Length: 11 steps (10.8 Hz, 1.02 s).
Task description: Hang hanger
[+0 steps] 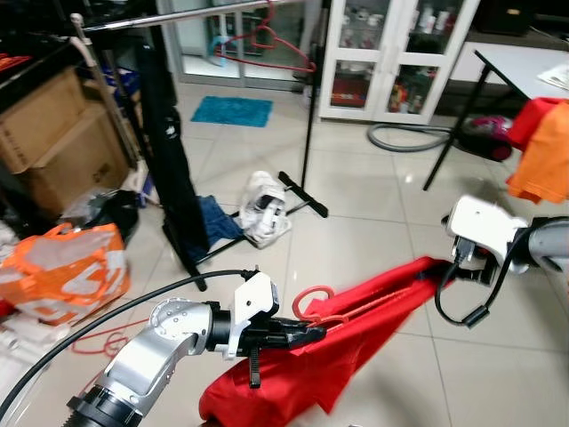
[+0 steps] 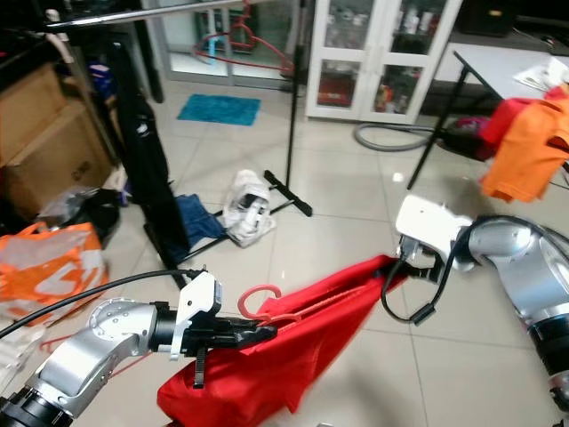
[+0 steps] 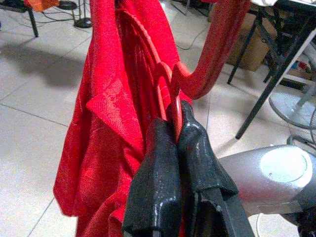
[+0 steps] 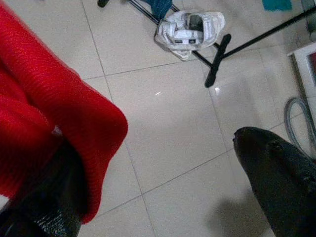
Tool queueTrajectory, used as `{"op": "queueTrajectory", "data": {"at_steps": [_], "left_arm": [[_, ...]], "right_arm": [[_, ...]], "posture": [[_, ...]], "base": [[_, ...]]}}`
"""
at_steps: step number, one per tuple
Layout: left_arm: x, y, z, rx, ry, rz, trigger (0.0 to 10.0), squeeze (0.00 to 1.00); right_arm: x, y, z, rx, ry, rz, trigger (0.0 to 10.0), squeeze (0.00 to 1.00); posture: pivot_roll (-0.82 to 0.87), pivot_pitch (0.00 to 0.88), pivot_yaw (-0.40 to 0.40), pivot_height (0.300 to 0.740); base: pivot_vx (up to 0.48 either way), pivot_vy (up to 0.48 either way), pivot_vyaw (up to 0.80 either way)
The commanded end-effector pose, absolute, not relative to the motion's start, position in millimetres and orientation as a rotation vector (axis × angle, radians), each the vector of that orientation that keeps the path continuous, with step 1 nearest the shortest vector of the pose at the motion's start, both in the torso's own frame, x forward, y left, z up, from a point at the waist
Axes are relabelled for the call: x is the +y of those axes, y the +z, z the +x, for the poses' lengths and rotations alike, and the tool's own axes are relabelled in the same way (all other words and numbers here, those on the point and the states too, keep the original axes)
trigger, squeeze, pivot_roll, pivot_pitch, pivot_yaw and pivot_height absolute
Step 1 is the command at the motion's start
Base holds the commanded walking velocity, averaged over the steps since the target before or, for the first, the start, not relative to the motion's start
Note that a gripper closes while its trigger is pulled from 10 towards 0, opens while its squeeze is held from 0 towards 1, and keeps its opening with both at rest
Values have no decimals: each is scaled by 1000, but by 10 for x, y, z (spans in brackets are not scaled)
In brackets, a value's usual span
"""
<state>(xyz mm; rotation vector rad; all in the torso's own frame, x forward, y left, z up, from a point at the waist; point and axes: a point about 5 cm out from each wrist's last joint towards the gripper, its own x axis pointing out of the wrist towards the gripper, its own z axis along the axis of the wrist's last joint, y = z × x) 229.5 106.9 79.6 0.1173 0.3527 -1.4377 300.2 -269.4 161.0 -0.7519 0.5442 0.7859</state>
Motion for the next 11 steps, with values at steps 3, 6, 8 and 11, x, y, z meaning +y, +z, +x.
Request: {"op": "queueTrajectory", "data": {"at_steps": [3, 6, 8, 11], "left_arm": [[1171, 739, 2270, 416, -1434, 149, 10000, 0], [1178, 734, 2254, 434, -1441, 142, 10000, 0], [1127, 782, 2560, 342, -1168, 102, 10000, 0], [1040, 872, 2776, 249, -948, 62, 10000, 0]], "right_arm": [[-2702, 1671, 2990, 481, 754, -141, 10000, 1000], [-2656, 1481, 2957, 468, 708, 463, 10000, 1000], [-2555, 1115, 2894, 545, 587, 536, 10000, 1000], [-2461, 853, 2946, 551, 385, 663, 10000, 1000]], "posture": [[-55, 0, -8, 740], [-56, 0, -6, 740], [-56, 0, -8, 740], [-53, 0, -12, 740]], "base": [[0, 0, 0], [0, 0, 0], [0, 0, 0], [0, 0, 0]]}}
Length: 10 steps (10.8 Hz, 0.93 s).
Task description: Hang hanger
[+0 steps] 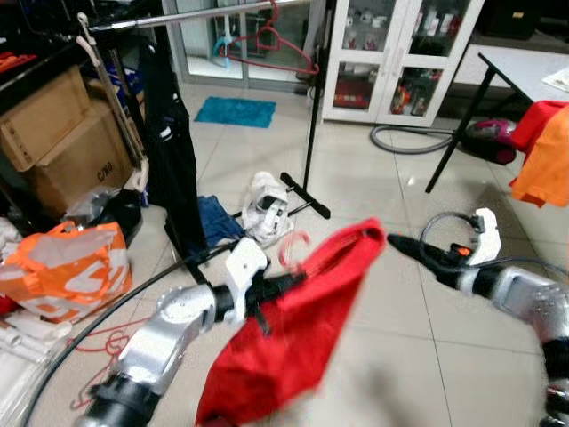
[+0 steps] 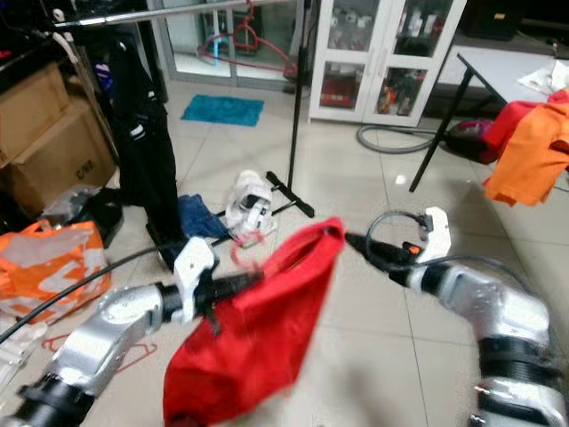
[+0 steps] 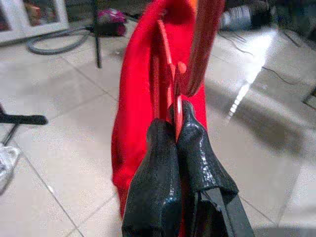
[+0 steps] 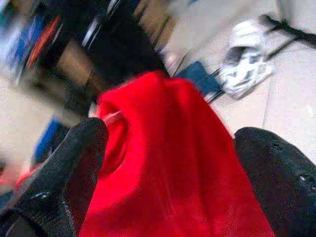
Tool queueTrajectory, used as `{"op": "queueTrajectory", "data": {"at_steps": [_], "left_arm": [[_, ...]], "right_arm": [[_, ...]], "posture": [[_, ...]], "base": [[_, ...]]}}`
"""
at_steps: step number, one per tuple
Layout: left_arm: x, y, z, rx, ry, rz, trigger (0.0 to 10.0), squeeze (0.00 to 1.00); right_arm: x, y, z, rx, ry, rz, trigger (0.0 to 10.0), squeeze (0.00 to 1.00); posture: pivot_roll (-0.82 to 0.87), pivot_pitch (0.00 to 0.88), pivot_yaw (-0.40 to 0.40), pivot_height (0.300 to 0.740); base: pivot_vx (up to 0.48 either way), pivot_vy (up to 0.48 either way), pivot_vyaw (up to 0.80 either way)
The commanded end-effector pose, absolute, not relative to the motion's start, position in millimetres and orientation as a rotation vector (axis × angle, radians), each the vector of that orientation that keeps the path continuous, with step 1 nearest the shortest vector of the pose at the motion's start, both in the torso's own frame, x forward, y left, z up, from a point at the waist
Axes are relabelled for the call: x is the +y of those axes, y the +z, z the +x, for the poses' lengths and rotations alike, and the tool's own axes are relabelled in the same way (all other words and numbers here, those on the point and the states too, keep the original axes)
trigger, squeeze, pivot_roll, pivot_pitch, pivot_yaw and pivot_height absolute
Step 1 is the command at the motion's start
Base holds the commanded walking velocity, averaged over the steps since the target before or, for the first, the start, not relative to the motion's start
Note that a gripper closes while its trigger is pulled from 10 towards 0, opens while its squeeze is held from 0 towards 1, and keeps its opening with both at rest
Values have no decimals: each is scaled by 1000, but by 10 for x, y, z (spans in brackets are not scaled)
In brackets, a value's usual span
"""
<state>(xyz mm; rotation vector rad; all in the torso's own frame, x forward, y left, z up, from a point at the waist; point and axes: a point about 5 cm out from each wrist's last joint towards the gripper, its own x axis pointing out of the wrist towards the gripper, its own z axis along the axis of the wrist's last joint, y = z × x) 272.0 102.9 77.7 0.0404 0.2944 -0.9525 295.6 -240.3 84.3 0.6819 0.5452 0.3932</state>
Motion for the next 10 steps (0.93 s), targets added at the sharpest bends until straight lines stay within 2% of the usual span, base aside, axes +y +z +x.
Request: {"op": "queueTrajectory", "data": {"at_steps": [1, 2, 4, 5, 6, 7, 8, 9, 10], "left_arm": [[1002, 816, 2790, 273, -881, 29, 10000, 0], [1019, 681, 2759, 348, -854, 53, 10000, 0], [1034, 652, 2796, 359, -821, 69, 10000, 0], [1025, 694, 2853, 320, -791, 79, 10000, 0], [1000, 748, 2903, 272, -755, 87, 10000, 0], [974, 789, 2918, 225, -730, 92, 10000, 0], [971, 806, 2932, 204, -707, 92, 10000, 0], [962, 875, 2991, 142, -648, 74, 10000, 0], [931, 906, 3016, 116, -626, 56, 10000, 0]], "right_arm": [[-2331, 676, 2942, 586, 263, 793, 10000, 1000], [-2192, 686, 2837, 637, 377, 764, 10000, 1000], [-2263, 693, 2805, 663, 392, 597, 10000, 1000], [-2334, 692, 2848, 648, 341, 419, 10000, 0], [-2325, 719, 2942, 578, 272, 284, 10000, 0], [-2153, 749, 2945, 540, 309, 361, 10000, 0], [-2120, 728, 2935, 539, 298, 370, 10000, 0], [-2159, 669, 2988, 454, 170, 311, 10000, 0], [-2171, 617, 3018, 379, 52, 169, 10000, 0]], "posture": [[-54, 0, -11, 740], [-53, 0, -10, 740], [-55, 0, -10, 740], [-60, 0, -7, 740], [-60, 0, -6, 740], [-59, 0, -6, 740], [-59, 0, -6, 740], [-61, 0, -11, 740], [-72, 0, -14, 740]], "base": [[0, 0, 0], [0, 0, 0], [0, 0, 0], [0, 0, 0], [0, 0, 0], [0, 0, 0], [0, 0, 0], [341, 0, 0], [442, 0, 0]]}}
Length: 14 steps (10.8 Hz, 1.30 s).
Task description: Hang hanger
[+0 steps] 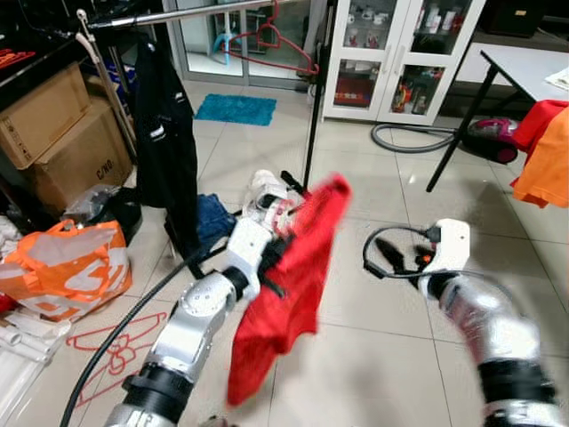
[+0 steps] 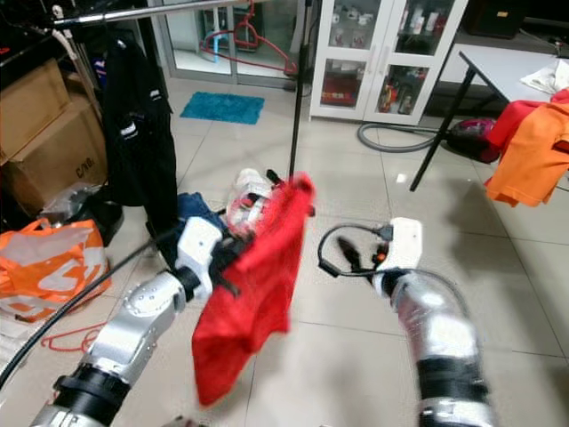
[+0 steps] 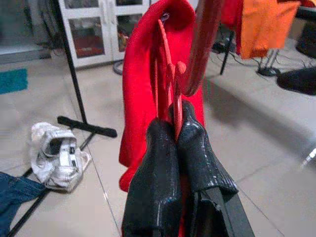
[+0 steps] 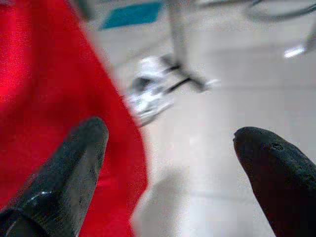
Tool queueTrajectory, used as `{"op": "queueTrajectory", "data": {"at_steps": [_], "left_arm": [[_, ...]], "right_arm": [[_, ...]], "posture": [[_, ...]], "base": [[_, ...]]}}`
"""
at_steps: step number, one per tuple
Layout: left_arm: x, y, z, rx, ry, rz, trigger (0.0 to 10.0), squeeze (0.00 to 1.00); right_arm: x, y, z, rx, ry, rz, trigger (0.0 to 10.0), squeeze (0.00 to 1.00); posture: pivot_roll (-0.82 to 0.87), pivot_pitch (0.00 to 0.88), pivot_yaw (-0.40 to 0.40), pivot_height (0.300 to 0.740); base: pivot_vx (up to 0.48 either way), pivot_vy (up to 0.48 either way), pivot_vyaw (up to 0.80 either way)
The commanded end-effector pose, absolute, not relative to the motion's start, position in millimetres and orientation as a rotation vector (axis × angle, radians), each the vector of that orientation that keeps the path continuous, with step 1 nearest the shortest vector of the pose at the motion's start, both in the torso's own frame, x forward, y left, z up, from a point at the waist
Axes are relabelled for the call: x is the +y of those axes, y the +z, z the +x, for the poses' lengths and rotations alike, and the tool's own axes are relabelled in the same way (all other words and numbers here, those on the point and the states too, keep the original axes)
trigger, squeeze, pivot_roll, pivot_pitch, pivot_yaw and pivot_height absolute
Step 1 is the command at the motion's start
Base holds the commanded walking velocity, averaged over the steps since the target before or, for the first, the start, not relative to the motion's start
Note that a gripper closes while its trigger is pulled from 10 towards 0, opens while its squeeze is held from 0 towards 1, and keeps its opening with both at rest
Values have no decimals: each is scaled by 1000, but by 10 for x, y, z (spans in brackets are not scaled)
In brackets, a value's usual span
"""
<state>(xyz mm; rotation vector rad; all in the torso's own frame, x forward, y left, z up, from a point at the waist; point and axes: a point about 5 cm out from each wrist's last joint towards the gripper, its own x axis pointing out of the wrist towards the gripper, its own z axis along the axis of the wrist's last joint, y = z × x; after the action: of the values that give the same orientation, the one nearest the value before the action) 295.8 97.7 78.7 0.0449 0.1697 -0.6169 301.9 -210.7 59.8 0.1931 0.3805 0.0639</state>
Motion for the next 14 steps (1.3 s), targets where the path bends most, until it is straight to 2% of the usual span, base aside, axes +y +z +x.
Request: {"op": "queueTrajectory", "data": {"at_steps": [1, 12, 14], "left_arm": [[924, 906, 3035, 113, -612, 34, 10000, 0], [929, 914, 3166, 111, -605, 13, 10000, 0], [929, 833, 3183, 142, -567, 59, 10000, 0]], "right_arm": [[-2089, 614, 3027, 331, 26, 157, 10000, 0], [-1955, 480, 3047, 262, 2, 111, 10000, 0], [-1878, 424, 3049, 279, 16, 105, 10000, 0]], "posture": [[-75, 0, -7, 740], [-77, 0, 14, 740], [-78, 0, 23, 740]], "base": [[442, 0, 0], [434, 0, 0], [0, 0, 0]]}}
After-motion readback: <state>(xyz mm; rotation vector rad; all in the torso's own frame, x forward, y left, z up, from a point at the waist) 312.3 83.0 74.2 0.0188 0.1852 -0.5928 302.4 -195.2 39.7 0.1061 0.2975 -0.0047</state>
